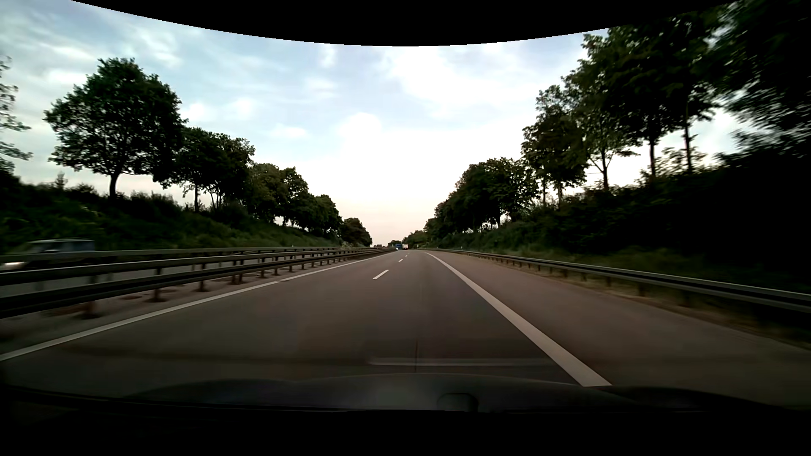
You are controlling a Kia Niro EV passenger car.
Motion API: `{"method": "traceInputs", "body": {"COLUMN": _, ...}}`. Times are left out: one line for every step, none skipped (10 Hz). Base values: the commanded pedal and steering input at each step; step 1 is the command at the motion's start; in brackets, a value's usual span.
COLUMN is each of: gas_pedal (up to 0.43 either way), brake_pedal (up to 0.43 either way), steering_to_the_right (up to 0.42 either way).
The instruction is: Follow the waypoints while adhering to traffic rules and regulations
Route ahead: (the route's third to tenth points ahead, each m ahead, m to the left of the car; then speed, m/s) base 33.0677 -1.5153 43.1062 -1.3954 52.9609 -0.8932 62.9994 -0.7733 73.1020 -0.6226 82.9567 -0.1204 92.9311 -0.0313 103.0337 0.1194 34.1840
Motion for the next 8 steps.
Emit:
{"method": "traceInputs", "body": {"gas_pedal": 0.268, "brake_pedal": 0.006, "steering_to_the_right": -0.005}}
{"method": "traceInputs", "body": {"gas_pedal": 0.268, "brake_pedal": 0.006, "steering_to_the_right": -0.005}}
{"method": "traceInputs", "body": {"gas_pedal": 0.268, "brake_pedal": 0.006, "steering_to_the_right": -0.005}}
{"method": "traceInputs", "body": {"gas_pedal": 0.268, "brake_pedal": 0.006, "steering_to_the_right": -0.005}}
{"method": "traceInputs", "body": {"gas_pedal": 0.268, "brake_pedal": 0.006, "steering_to_the_right": -0.005}}
{"method": "traceInputs", "body": {"gas_pedal": 0.280, "brake_pedal": 0.006, "steering_to_the_right": -0.005}}
{"method": "traceInputs", "body": {"gas_pedal": 0.280, "brake_pedal": 0.006, "steering_to_the_right": -0.005}}
{"method": "traceInputs", "body": {"gas_pedal": 0.280, "brake_pedal": 0.006, "steering_to_the_right": -0.005}}
